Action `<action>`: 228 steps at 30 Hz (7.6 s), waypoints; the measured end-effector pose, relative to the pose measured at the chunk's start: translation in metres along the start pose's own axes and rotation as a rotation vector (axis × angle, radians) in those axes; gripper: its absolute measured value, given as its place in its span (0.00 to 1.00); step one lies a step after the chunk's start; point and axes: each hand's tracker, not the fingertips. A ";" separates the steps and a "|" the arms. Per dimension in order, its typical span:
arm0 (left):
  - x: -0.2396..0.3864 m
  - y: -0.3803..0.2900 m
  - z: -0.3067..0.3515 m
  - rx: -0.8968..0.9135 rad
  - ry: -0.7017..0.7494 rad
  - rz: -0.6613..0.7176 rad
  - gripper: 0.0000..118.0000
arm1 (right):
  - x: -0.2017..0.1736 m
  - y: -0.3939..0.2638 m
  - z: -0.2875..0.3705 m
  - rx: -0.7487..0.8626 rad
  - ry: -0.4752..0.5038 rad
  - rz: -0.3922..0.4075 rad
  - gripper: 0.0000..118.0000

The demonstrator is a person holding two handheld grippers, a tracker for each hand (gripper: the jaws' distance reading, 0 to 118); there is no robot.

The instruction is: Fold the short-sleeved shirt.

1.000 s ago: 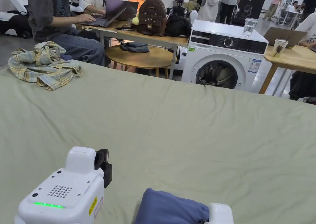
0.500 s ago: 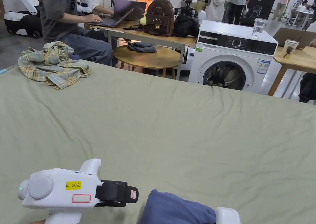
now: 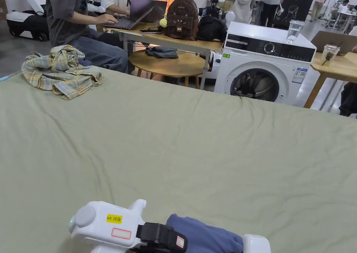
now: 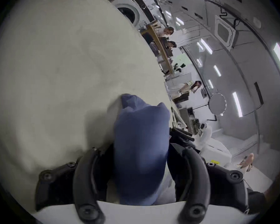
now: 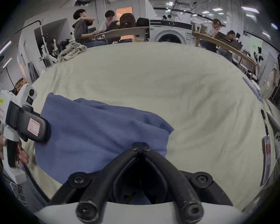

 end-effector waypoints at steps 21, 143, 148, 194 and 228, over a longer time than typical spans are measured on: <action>0.006 0.001 0.003 0.051 0.018 0.152 0.22 | -0.022 0.021 0.030 0.167 -0.052 0.096 0.00; 0.144 0.003 0.041 0.874 0.967 -0.664 0.00 | -0.016 0.089 0.054 0.577 -0.116 -0.024 0.00; 0.147 0.002 0.037 0.917 0.948 -0.650 0.00 | -0.010 0.086 0.057 0.587 -0.132 -0.023 0.00; 0.150 -0.002 0.033 0.952 1.019 -0.721 0.60 | 0.003 0.089 0.065 0.702 -0.131 -0.047 0.76; 0.151 0.003 0.036 0.933 0.951 -0.690 0.60 | -0.001 0.115 0.068 0.579 -0.108 -0.232 0.76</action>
